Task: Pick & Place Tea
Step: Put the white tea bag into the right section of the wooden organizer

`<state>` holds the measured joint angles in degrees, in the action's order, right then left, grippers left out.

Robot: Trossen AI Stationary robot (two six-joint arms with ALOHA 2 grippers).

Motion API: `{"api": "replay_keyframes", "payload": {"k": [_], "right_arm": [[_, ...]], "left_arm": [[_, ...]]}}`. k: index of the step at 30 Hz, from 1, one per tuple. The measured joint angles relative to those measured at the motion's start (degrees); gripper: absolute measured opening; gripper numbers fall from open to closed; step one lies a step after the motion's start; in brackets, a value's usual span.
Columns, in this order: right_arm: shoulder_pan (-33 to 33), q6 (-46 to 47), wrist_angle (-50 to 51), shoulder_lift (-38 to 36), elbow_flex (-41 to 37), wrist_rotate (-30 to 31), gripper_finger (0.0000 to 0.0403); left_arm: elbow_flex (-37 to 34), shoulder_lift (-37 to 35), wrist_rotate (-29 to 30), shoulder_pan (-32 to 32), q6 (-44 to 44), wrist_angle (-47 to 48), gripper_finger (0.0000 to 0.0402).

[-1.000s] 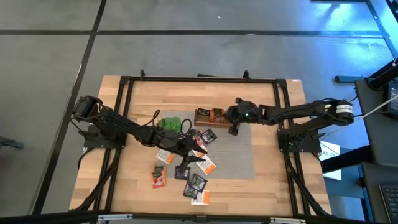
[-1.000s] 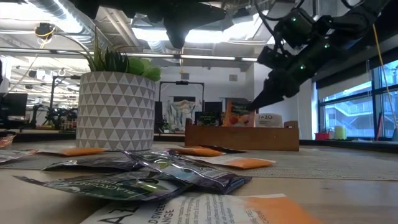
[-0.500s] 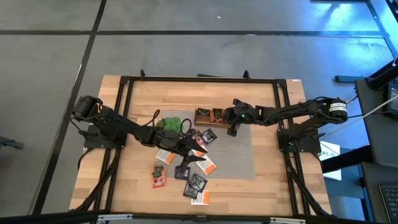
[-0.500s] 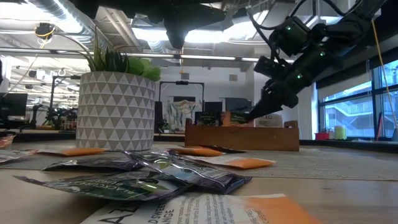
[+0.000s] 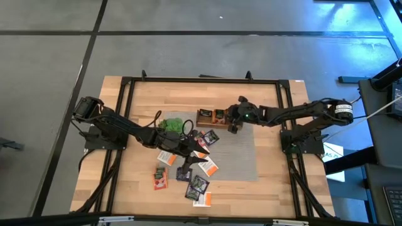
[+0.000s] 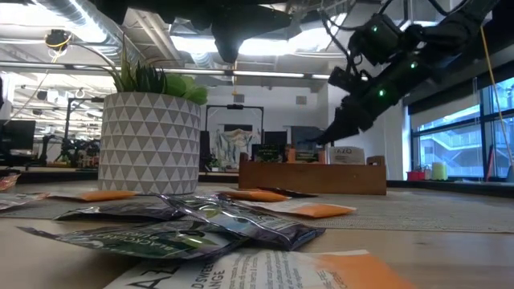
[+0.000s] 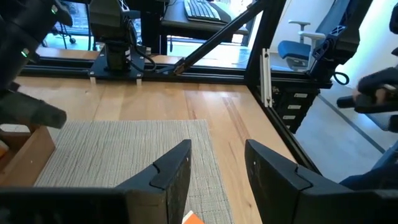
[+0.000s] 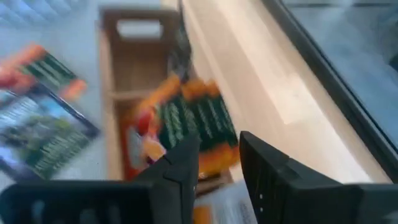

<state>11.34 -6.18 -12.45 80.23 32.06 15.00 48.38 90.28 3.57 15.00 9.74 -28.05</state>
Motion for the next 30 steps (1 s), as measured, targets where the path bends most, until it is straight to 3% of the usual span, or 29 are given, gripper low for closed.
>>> {"api": "replay_keyframes", "payload": {"k": [2, 8, 10, 15, 22, 30], "right_arm": [[-0.8, 0.6, 0.0, -1.3, 0.3, -3.9, 0.0121], [-5.9, 6.0, -0.2, -2.3, 0.5, -23.3, 0.0122], [-8.4, 7.8, -0.3, -1.9, 0.5, -26.7, 0.0122], [-15.0, 8.8, -1.7, -0.6, 0.5, -24.2, 0.0122], [-22.2, 9.1, -6.3, 4.2, 0.5, -23.0, 0.0122], [-27.9, 10.6, -20.8, 15.8, 0.5, -21.5, 0.0122]], "left_arm": [[0.0, 0.0, 0.0, 0.0, 0.0, 0.0, 0.0147], [0.0, 1.2, -0.5, 0.8, 3.4, 0.1, 0.0146], [0.0, 3.0, -0.6, 1.7, 4.5, -0.8, 0.0148], [-0.1, 8.5, 1.2, 3.8, 2.3, -2.4, 0.0143], [0.0, 13.7, 5.4, 5.0, 12.4, -3.1, 0.0113], [0.0, 14.2, 7.4, 4.7, 16.6, -3.0, 0.0081]]}}
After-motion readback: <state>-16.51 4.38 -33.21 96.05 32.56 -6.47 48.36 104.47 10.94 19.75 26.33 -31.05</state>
